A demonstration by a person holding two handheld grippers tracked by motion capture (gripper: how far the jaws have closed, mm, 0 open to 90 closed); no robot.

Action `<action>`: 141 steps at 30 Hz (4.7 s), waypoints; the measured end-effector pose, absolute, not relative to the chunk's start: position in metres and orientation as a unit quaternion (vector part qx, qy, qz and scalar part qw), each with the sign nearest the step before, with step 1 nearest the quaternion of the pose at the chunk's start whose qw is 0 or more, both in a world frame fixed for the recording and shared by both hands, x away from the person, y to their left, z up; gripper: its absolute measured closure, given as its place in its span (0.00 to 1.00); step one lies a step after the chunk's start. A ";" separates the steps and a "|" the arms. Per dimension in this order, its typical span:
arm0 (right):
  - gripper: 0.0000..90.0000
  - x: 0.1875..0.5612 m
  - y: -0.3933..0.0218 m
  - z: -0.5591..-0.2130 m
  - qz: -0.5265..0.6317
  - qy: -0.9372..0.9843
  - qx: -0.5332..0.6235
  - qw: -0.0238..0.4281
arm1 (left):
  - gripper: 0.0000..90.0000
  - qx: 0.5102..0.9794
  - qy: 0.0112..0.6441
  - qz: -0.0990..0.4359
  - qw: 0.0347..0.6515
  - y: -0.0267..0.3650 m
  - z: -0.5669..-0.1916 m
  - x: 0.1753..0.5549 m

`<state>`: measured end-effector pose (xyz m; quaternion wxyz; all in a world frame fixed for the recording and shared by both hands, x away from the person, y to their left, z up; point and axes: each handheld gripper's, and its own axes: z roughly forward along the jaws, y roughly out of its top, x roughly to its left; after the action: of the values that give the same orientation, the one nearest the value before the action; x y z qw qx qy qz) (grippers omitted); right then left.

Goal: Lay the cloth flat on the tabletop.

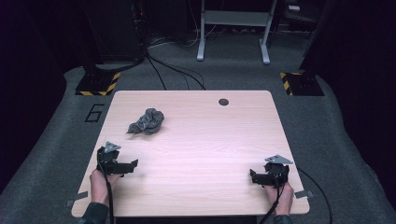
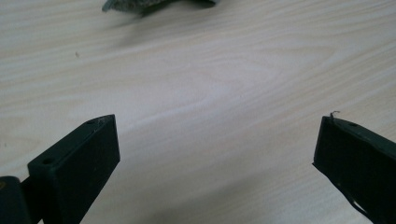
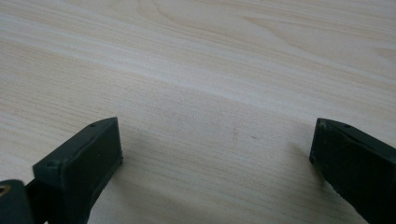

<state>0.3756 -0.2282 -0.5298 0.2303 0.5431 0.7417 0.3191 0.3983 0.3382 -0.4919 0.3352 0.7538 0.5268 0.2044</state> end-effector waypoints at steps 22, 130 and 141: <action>0.02 0.376 -0.229 -0.530 0.318 0.745 0.540 0.230 | 0.00 0.754 0.518 0.218 0.341 0.315 -0.455 0.486; 0.04 0.375 -0.228 -0.530 0.322 0.743 0.539 0.232 | 0.80 0.815 0.382 0.157 0.407 0.179 -0.459 0.411; 0.05 0.375 -0.228 -0.529 0.324 0.742 0.540 0.231 | 0.40 0.823 0.387 0.135 0.393 0.156 -0.488 0.397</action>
<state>0.3747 -0.2281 -0.5294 0.2307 0.5403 0.7417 0.3235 0.3973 0.1564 -0.4883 0.3925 0.8233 0.3870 0.1355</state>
